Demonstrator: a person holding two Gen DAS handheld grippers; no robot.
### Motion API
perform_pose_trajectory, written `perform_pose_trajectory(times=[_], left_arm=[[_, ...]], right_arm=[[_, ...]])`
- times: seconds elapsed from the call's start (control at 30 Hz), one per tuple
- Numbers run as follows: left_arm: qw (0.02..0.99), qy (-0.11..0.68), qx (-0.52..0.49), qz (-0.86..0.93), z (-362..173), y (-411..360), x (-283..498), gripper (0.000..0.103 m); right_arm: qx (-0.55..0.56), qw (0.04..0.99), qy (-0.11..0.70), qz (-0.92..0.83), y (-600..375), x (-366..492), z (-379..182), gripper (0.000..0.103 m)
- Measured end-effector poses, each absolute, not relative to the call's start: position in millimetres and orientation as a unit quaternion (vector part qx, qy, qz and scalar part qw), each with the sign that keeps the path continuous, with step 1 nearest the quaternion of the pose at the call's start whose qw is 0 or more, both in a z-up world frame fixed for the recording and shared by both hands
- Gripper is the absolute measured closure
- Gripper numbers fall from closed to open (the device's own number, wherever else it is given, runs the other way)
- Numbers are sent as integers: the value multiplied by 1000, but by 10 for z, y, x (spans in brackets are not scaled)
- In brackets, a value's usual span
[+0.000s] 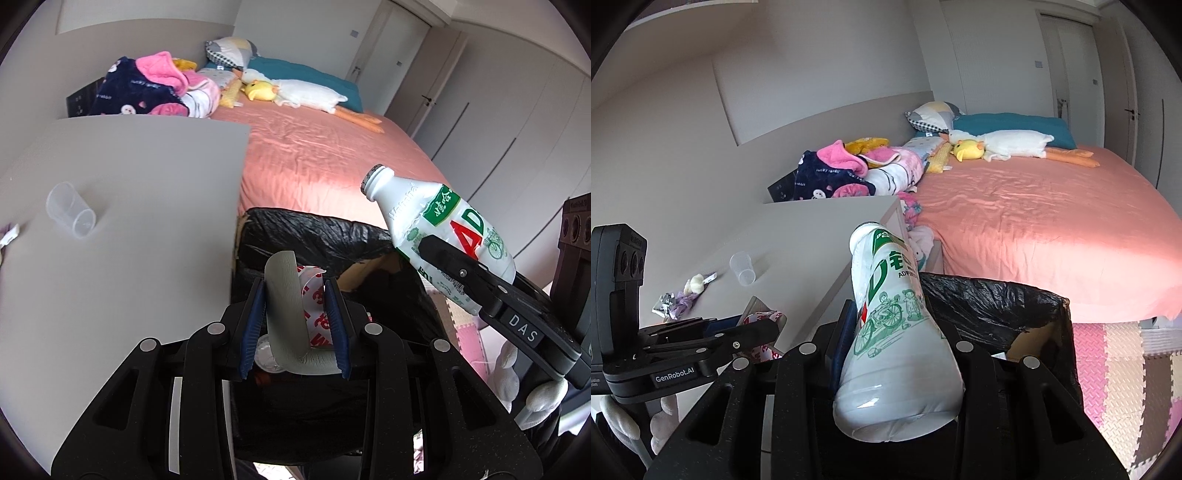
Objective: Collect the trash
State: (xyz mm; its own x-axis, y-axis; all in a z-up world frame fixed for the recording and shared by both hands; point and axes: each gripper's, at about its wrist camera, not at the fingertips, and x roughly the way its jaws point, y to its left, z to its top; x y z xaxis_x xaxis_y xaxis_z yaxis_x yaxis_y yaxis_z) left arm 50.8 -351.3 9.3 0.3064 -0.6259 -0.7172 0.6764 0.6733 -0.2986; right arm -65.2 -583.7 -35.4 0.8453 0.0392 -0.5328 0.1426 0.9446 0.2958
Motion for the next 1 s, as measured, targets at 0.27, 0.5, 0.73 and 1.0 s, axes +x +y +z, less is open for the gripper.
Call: perform_pose_trajectory(times=[0.27,0.5,0.73,1.0], left_arm=[[785,437,49,-436,36,-3798,449,70],[753,449,42,-479,-24,-3921,389,11],[769,428,34,-474,40,-3892,333,7],[776,426,26,-463,46,-3812,367,7]], right_arm=[[183,940,281,-57,-6080,-698,-409,67],[224,931,264,-112,-6392,-813,-421,37],[215,932,262,-132,-6442,-847,-411,26],[208,933,266,-122,-6355,-822,-424,24]])
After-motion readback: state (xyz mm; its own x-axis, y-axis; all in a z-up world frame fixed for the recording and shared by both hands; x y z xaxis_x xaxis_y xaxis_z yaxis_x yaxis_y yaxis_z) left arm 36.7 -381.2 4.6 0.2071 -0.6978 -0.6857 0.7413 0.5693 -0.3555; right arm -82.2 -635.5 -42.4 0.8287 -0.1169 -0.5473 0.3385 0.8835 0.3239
